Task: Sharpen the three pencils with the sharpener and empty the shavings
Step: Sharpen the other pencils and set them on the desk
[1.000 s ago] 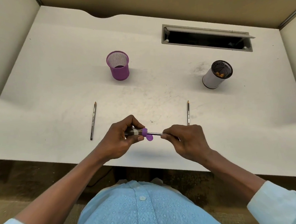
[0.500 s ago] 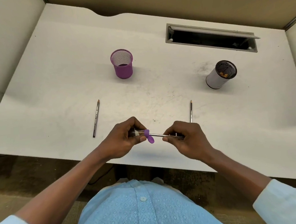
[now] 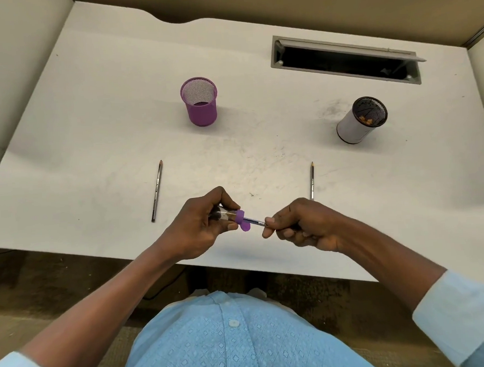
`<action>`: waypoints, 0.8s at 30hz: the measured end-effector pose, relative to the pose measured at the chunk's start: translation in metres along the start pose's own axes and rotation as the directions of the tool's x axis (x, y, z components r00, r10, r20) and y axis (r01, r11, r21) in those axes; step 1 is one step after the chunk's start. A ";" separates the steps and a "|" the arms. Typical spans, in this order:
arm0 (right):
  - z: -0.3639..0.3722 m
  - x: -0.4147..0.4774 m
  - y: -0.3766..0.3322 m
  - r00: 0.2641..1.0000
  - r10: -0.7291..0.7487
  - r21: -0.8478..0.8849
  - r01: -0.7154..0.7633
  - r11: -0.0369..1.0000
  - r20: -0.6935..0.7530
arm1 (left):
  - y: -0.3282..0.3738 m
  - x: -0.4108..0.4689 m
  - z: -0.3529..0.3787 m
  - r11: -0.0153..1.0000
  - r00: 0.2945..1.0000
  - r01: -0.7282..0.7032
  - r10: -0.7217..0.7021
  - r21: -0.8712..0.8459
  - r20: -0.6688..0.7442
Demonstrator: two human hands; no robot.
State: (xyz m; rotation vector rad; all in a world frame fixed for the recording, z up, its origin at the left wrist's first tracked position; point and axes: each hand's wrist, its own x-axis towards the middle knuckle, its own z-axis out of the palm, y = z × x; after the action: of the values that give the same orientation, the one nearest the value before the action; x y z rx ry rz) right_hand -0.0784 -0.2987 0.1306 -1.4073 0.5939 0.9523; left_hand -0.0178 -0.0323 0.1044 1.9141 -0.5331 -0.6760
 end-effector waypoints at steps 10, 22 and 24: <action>0.002 0.018 0.042 0.238 -0.949 -0.945 0.302 -0.129 0.206 | -0.001 -0.001 -0.002 0.993 0.996 0.092 -0.090 -0.075 0.026; 0.003 0.005 0.010 0.991 -0.125 -0.101 0.129 0.987 0.047 | -0.005 -0.007 0.001 1.000 1.000 0.013 -0.013 0.019 0.016; 0.006 0.006 0.016 0.952 -0.301 -0.199 0.286 0.937 -0.052 | -0.007 -0.006 0.000 0.999 0.999 0.034 -0.034 0.002 0.012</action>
State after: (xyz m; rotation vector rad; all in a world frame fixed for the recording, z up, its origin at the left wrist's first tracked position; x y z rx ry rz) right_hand -0.0898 -0.2933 0.1170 -1.6583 0.3440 0.7273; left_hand -0.0215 -0.0256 0.0999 1.9253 -0.5102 -0.7096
